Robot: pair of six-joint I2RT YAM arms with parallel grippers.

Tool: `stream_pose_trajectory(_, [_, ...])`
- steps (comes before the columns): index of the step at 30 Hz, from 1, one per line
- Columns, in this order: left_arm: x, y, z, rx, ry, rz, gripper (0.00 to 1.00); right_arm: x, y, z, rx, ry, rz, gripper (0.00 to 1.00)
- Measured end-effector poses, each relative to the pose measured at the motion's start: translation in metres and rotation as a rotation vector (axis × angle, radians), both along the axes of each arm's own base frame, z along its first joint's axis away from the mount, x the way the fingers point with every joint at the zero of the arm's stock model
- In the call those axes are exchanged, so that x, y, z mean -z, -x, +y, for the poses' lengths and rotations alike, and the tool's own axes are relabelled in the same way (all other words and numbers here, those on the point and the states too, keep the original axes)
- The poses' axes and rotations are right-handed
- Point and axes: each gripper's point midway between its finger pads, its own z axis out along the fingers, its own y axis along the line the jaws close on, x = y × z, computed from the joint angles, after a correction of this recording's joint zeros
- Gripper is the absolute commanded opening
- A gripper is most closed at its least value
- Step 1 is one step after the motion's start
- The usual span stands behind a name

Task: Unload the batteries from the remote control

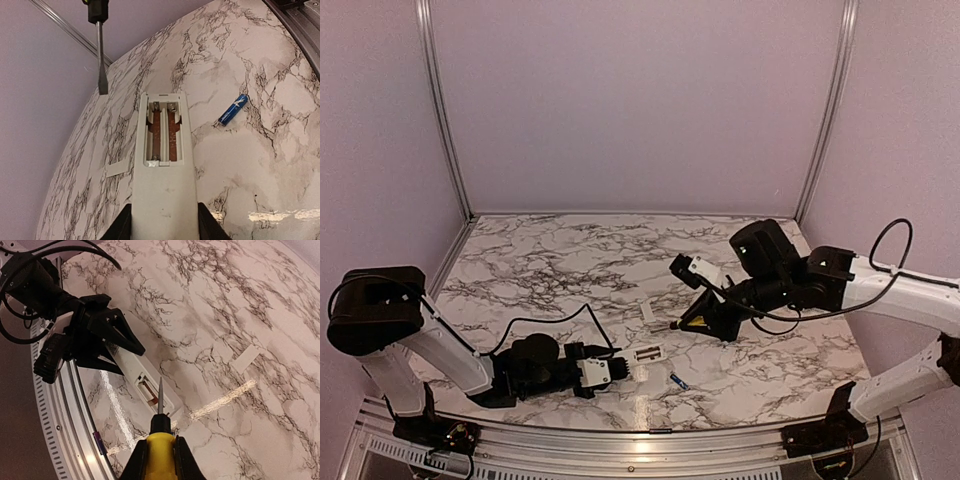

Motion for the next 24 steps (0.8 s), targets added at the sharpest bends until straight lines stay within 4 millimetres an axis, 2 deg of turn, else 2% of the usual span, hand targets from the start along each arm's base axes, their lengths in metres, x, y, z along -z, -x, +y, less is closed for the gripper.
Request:
stream_pose_trajectory(7, [0.006,0.001,0.003,0.001,-0.012,0.017,0.00,-0.052,-0.026,-0.012,0.184,-0.129,-0.149,0.00])
stream_pose_trajectory(11, [0.006,0.000,0.004,-0.002,-0.012,0.021,0.00,-0.065,-0.042,-0.029,0.321,-0.161,-0.224,0.00])
stream_pose_trajectory(16, [0.007,0.001,0.005,-0.003,-0.013,0.025,0.00,-0.054,-0.060,-0.053,0.494,-0.147,-0.273,0.00])
stream_pose_trajectory(24, [0.007,0.001,0.005,-0.002,-0.011,0.028,0.00,0.004,-0.075,-0.088,0.707,-0.096,-0.295,0.00])
